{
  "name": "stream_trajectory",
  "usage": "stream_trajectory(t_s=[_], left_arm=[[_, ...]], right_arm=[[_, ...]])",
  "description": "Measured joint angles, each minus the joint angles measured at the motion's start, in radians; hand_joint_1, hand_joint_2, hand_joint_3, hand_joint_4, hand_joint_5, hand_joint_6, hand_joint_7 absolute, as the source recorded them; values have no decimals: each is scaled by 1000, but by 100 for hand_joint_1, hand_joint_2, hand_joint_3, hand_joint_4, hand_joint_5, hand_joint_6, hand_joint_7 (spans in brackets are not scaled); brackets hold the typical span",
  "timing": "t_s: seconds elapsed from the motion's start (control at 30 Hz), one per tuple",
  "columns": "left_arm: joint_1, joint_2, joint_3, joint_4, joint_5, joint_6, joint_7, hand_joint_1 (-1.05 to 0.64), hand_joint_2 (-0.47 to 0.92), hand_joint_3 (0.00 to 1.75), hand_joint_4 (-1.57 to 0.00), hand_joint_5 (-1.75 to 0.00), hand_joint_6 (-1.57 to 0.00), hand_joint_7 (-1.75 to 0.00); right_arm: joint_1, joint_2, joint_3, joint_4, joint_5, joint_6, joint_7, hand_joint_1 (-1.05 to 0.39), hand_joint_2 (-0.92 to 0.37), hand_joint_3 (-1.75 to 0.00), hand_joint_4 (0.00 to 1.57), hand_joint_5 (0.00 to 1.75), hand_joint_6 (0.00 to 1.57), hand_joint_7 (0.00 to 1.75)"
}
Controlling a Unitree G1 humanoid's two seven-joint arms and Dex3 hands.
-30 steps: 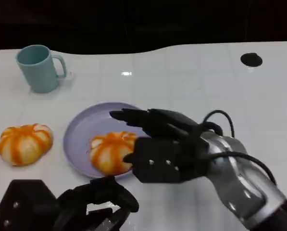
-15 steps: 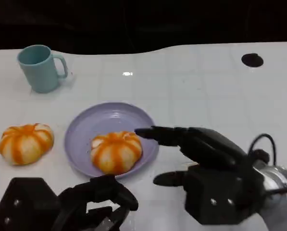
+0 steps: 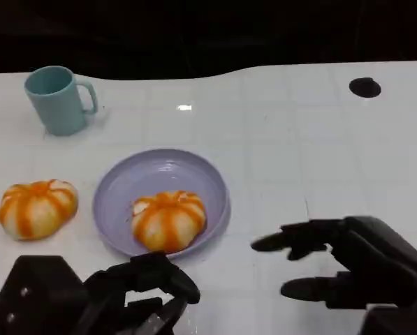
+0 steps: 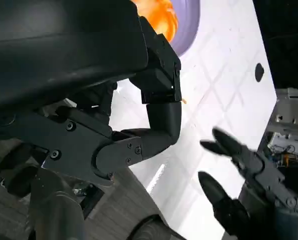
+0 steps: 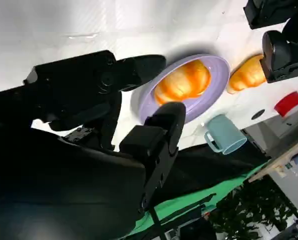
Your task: Grasp the bread from the table and place it into the plate.
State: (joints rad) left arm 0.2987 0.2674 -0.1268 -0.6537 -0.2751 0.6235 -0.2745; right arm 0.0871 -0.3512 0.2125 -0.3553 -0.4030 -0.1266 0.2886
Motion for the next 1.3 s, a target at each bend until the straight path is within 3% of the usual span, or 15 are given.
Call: stream_trajectory(t_s=[0.13, 0.37, 0.57, 0.93, 1.3], left_arm=[[-3, 0, 0, 13, -3, -5, -3, -34, 89, 64, -70, -175, -61, -147], [-3, 0, 1, 17, -3, -16, -5, -34, 89, 62, -69, -175, -62, -145], [2, 2, 12, 28, -5, -32, -17, -35, 90, 61, -68, -175, -62, -144], [17, 7, 36, 33, -10, -39, -18, -34, 91, 58, -67, -175, -62, -143], [28, 9, 43, 33, -14, -39, -18, -32, 92, 56, -65, -175, -61, -142]], right_arm=[[47, -3, -41, -16, 4, -24, -15, -6, -56, -93, 81, 142, 97, 79], [144, -17, -105, -45, -12, -69, -63, -1, -39, -122, 81, 163, 91, 114], [179, -7, -115, -43, -78, -76, -125, 0, -34, -121, 86, 160, 90, 113], [182, 31, -111, 53, -159, -91, -242, -1, -36, -114, 87, 165, 93, 109], [174, 41, -95, 91, -197, -93, -280, -5, -44, -92, 87, 163, 95, 106]])
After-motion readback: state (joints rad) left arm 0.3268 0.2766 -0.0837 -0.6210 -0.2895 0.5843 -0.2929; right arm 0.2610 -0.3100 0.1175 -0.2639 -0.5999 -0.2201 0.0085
